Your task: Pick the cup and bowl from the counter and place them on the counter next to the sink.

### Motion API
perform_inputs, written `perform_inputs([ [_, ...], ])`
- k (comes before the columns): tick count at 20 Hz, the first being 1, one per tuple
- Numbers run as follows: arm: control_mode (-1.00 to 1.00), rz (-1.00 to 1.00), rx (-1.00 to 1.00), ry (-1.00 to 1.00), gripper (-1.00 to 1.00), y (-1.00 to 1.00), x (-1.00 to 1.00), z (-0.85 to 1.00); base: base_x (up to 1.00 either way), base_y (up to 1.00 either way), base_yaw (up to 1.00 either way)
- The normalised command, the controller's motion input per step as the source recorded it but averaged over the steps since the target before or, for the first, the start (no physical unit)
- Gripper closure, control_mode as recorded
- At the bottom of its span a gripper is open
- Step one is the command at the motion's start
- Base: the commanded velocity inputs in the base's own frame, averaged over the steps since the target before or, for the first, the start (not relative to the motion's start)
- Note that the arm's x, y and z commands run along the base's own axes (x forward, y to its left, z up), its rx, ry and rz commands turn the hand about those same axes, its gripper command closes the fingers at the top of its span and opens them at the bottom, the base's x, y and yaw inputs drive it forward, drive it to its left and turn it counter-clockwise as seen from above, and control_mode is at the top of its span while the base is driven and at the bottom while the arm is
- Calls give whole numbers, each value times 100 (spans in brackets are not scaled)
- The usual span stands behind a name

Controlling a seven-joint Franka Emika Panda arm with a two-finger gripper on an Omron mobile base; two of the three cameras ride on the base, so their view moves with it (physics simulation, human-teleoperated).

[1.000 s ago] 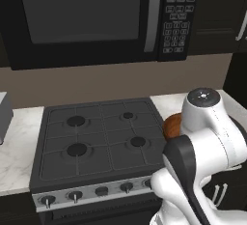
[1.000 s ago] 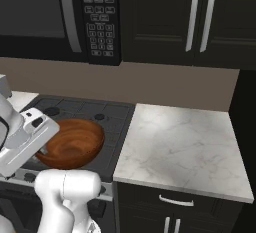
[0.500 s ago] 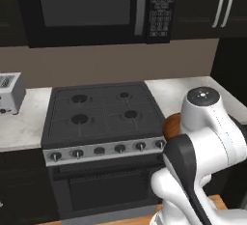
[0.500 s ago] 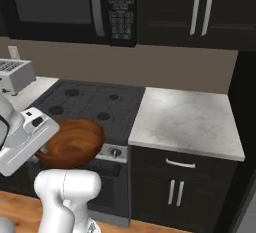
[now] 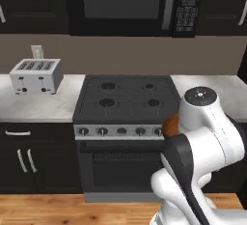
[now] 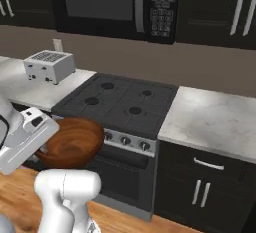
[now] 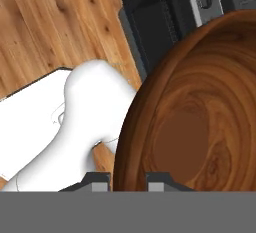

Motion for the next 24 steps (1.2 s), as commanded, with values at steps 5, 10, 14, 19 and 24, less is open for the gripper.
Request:
perform_inputs([
  [5, 100, 0, 0, 0, 100, 0, 0, 0, -76, 64, 61],
  [10, 100, 0, 0, 0, 100, 0, 0, 0, -76, 72, 62],
  [14, 100, 0, 0, 0, 100, 0, 0, 0, -72, 79, 60],
  [19, 100, 0, 0, 0, 100, 0, 0, 0, -60, 80, 59],
  [24, 100, 0, 0, 0, 100, 0, 0, 0, -39, 75, 55],
])
